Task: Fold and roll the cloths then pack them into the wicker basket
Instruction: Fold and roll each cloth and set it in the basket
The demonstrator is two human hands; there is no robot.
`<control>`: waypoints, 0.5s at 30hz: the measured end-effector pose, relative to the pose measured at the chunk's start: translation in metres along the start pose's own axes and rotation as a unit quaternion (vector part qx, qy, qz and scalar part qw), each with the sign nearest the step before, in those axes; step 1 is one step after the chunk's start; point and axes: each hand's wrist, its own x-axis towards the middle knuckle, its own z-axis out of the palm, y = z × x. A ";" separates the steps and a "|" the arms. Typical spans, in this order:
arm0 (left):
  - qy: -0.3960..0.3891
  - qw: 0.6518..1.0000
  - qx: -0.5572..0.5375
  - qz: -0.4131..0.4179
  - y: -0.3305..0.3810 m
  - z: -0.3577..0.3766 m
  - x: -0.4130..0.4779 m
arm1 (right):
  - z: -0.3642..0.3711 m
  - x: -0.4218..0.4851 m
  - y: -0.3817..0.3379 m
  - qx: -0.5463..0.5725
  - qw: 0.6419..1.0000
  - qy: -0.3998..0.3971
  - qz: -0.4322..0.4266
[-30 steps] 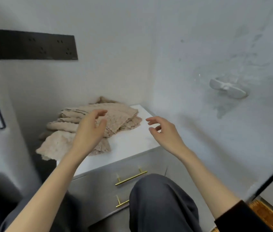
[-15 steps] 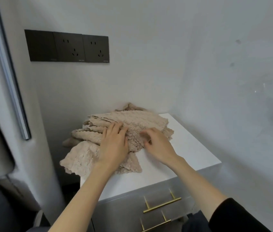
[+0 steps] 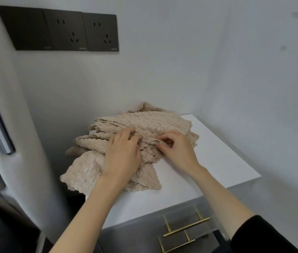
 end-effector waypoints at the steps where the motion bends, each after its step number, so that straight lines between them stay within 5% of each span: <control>1: -0.002 1.000 0.000 -0.003 0.001 0.000 0.000 | -0.003 0.001 0.000 0.027 1.000 -0.005 0.011; 7: -0.020 0.999 0.016 -0.020 0.008 0.001 -0.002 | -0.019 0.000 -0.003 0.109 0.993 0.007 0.043; 15: -0.029 0.998 0.053 -0.017 0.010 0.003 -0.010 | -0.070 0.002 -0.011 0.179 0.956 0.223 0.060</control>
